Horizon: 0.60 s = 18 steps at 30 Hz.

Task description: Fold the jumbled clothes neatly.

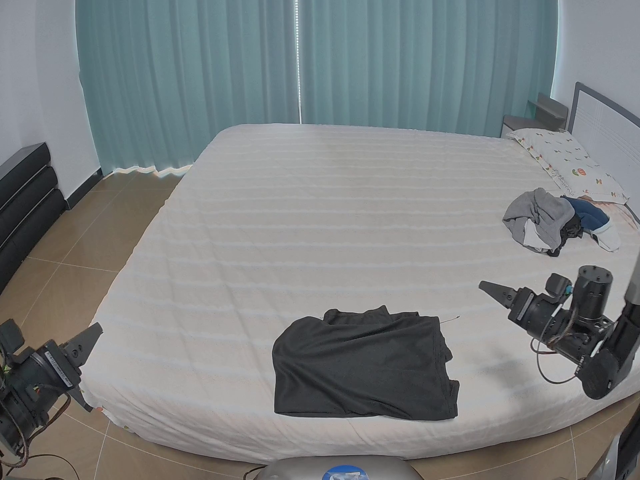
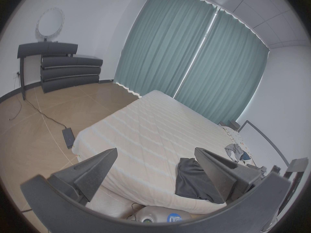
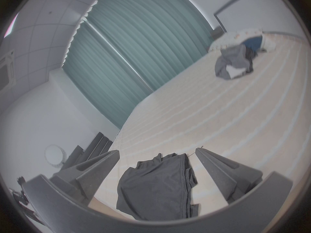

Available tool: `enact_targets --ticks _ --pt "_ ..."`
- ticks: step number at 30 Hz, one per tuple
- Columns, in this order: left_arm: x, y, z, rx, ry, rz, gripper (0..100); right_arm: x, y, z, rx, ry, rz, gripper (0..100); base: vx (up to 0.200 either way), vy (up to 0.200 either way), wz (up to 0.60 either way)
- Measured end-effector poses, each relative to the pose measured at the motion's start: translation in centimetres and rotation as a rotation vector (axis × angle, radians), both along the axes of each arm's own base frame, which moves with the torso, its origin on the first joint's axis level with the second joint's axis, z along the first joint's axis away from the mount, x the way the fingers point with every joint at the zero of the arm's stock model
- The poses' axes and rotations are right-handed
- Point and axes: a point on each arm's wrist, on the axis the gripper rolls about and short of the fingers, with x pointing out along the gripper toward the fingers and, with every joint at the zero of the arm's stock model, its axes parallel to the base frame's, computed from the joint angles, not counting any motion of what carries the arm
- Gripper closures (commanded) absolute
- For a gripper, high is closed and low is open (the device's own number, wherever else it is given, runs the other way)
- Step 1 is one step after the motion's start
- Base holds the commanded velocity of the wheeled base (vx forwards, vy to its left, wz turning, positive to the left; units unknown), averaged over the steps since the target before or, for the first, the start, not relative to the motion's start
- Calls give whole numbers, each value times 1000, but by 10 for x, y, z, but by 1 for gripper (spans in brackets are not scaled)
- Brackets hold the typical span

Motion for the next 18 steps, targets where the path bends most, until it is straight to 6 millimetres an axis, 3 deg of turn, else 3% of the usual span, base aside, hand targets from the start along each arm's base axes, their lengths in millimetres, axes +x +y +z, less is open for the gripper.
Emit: enact_targets --ticks 8,18 --pt "-39 11 -1 131 -57 10 0 -70 -12 40 -151 -104 -17 0 0 0 0" --pt "-75 21 -6 290 -152 50 0 -150 -22 49 -368 -150 7 0 0 0 0"
